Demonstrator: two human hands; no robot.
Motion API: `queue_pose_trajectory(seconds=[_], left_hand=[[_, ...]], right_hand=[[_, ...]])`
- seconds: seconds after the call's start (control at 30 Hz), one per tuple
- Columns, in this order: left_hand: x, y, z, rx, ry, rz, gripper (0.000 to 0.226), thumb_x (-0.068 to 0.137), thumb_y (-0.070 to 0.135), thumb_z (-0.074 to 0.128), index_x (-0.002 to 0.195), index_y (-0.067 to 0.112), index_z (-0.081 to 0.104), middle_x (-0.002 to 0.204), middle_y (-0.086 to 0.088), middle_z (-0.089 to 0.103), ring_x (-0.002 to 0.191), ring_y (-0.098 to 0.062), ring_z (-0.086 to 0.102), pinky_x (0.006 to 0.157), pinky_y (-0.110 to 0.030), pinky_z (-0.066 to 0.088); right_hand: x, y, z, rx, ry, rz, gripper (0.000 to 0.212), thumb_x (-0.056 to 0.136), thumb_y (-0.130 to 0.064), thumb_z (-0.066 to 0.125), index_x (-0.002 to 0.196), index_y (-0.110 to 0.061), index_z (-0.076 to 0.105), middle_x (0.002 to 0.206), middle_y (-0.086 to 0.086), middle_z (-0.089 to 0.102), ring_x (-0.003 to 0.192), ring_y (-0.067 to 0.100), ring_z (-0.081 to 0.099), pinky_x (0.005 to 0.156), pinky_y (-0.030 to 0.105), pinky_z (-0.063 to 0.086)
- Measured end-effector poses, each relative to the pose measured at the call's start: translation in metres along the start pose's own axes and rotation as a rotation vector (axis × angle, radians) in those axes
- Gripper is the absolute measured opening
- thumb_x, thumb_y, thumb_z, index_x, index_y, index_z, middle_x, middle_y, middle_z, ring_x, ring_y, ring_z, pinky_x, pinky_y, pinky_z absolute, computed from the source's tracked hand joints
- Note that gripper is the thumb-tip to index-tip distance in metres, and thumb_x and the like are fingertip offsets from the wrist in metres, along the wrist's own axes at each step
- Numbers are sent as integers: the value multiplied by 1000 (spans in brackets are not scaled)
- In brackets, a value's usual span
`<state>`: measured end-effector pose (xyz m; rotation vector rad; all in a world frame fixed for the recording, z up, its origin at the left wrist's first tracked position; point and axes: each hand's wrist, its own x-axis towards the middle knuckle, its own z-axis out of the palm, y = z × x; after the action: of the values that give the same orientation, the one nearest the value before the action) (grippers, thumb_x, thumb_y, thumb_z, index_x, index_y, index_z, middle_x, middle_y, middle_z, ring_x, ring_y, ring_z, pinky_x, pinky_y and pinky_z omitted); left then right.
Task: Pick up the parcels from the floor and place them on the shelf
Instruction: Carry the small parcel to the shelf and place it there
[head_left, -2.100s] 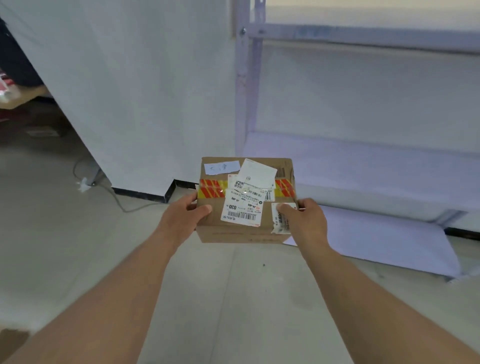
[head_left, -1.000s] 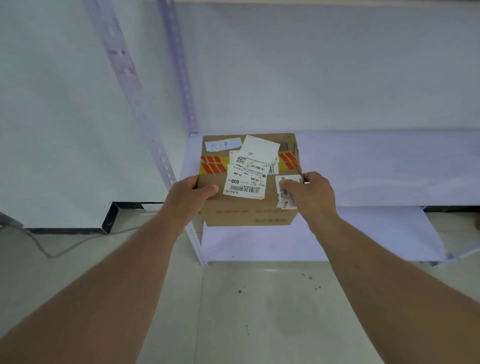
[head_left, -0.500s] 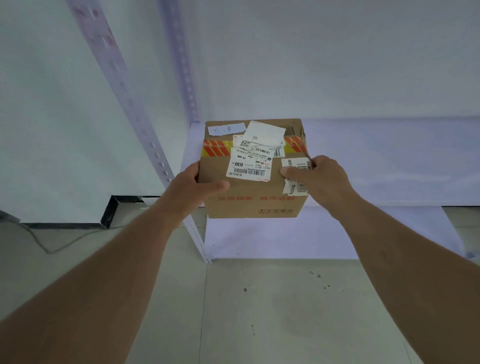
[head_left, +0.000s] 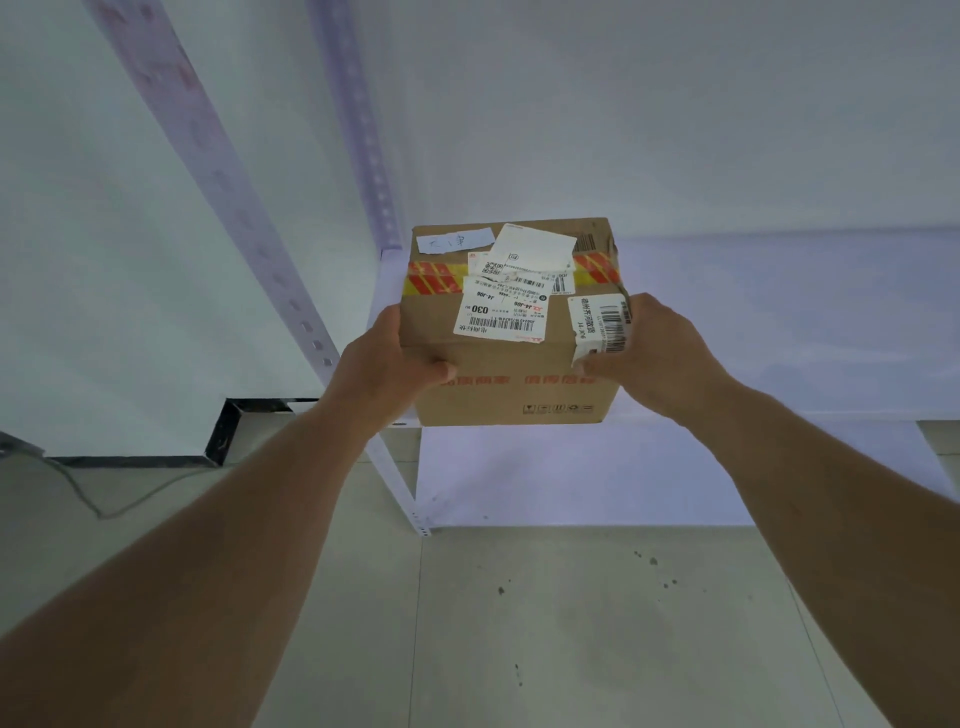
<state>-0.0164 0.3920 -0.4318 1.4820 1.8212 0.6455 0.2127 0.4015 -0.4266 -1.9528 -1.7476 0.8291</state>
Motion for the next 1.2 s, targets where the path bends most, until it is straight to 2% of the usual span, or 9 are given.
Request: queue_pose_trajectory(seconds=[0.1, 0.33, 0.47, 0.63, 0.77, 0.9, 0.97, 1.07, 1.2], left_hand=[[13, 4, -1, 19, 1, 2, 58, 76, 24, 69, 127, 17, 44, 108, 2, 53, 95, -19, 49, 74, -29, 35], [38, 11, -2, 50, -6, 33, 59, 78, 25, 68, 129, 15, 42, 108, 1, 51, 95, -18, 47, 76, -29, 34], [46, 13, -2, 39, -5, 50, 63, 79, 24, 68, 134, 16, 38, 109, 2, 49, 97, -18, 46, 78, -29, 34], [51, 13, 0, 32, 7, 50, 64, 78, 23, 68, 134, 17, 38, 109, 2, 50, 97, -18, 46, 78, -29, 34], [52, 12, 2, 2, 6, 44, 67, 78, 21, 68, 136, 18, 35, 112, 2, 51, 100, -19, 48, 80, -31, 37], [49, 13, 3, -5, 25, 48, 71, 78, 20, 68, 138, 21, 32, 119, 0, 54, 107, -23, 52, 80, -33, 40], [46, 15, 4, -20, 32, 41, 75, 79, 20, 67, 141, 19, 25, 126, -2, 52, 111, -25, 52, 82, -34, 41], [33, 16, 7, -44, 65, 33, 91, 80, 22, 67, 148, 19, 8, 137, -4, 46, 122, -25, 46, 84, -30, 34], [4, 15, 10, -28, 156, 51, 85, 81, 31, 66, 148, 18, 15, 150, -5, 35, 134, -22, 37, 92, -33, 34]], right_hand=[[13, -1, -1, 5, -5, 11, 47, 71, -25, 77, 107, -11, 50, 103, 4, 62, 86, 20, 56, 60, 27, 42], [40, -6, -7, 14, -19, -3, 49, 71, -22, 77, 110, -7, 51, 102, 4, 61, 87, 21, 56, 64, 31, 45], [53, -4, -7, -5, -19, -22, 49, 68, -25, 77, 109, -9, 56, 102, 5, 67, 87, 21, 62, 61, 25, 47], [55, -5, -8, 16, -16, -16, 42, 73, -20, 76, 103, -8, 50, 98, 4, 62, 84, 19, 56, 57, 21, 42], [56, -5, -7, 21, -15, -8, 51, 71, -22, 76, 113, -7, 52, 104, 6, 64, 85, 20, 57, 55, 21, 43], [58, -3, -7, 27, -18, 0, 52, 67, -24, 78, 113, -10, 57, 104, 5, 68, 89, 21, 65, 54, 23, 44], [55, -3, -8, 37, -13, 19, 60, 66, -24, 80, 117, -9, 52, 111, 6, 64, 92, 21, 63, 57, 25, 44], [45, -3, -9, 14, 28, 60, 77, 68, -28, 80, 129, -6, 38, 124, 12, 50, 102, 26, 54, 66, 32, 41], [15, -5, -14, -35, 121, 66, 88, 75, -36, 73, 144, -9, 26, 140, 11, 35, 125, 28, 44, 83, 34, 38]])
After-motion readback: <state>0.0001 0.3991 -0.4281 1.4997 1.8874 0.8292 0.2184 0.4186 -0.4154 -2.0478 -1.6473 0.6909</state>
